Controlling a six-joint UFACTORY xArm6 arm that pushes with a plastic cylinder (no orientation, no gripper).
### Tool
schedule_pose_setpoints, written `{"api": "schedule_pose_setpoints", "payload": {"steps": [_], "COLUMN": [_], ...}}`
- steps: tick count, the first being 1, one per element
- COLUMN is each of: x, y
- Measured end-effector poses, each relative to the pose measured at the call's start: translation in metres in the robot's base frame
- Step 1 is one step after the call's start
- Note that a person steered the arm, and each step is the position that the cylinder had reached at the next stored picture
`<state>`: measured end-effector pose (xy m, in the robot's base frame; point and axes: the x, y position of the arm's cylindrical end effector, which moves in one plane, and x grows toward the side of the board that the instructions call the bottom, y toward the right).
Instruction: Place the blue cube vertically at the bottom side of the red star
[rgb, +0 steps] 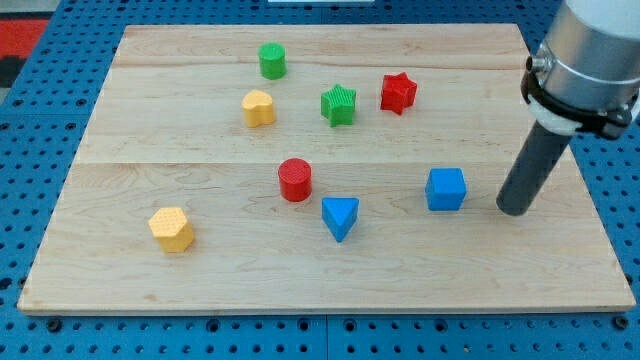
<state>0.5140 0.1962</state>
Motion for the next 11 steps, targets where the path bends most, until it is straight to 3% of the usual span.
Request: {"api": "schedule_pose_setpoints", "payload": {"steps": [3,5,7,9,11], "x": [-0.014,-0.020,-0.067,-0.068,-0.067], "y": [-0.051,-0.023,-0.046,-0.069,-0.041]}}
